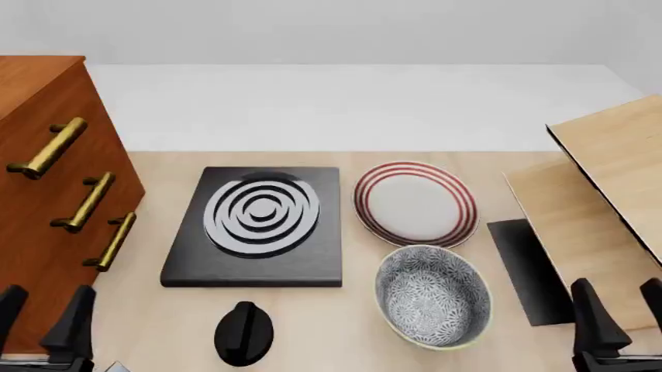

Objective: Pick up the cream cheese and put it in the bowl.

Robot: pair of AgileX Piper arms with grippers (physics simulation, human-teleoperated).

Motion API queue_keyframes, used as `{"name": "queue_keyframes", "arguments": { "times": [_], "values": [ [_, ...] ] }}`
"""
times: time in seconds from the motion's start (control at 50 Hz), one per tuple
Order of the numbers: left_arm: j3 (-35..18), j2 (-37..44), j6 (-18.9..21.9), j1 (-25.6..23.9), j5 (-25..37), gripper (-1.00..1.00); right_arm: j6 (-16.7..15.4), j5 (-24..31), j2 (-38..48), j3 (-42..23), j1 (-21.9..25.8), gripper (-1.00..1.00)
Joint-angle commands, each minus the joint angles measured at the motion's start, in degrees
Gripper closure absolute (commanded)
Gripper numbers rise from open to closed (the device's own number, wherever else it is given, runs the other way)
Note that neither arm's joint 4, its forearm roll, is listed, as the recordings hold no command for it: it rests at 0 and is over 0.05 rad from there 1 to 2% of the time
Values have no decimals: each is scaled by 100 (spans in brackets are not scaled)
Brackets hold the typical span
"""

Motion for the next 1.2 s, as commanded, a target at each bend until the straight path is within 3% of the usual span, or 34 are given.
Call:
{"name": "queue_keyframes", "arguments": {
  "times": [0.02,0.24,0.52,0.72,0.88,1.06,1.2],
  "values": [
    [0,0,0,0,0,-100,-71,172,-97,69,126,-100],
    [0,0,0,0,0,-100,-120,304,-100,0,275,-100],
    [0,0,0,0,0,-100,-715,1241,-137,-367,1474,-100],
    [0,0,0,0,0,-100,-864,1480,127,-505,2487,-100],
    [0,0,0,0,0,-100,-1119,699,1300,-547,3390,-100],
    [0,0,0,0,0,-100,-1002,-577,2905,-694,4335,-100],
    [0,0,0,0,0,-100,-963,-1398,4008,-777,4766,-100]
  ]
}}
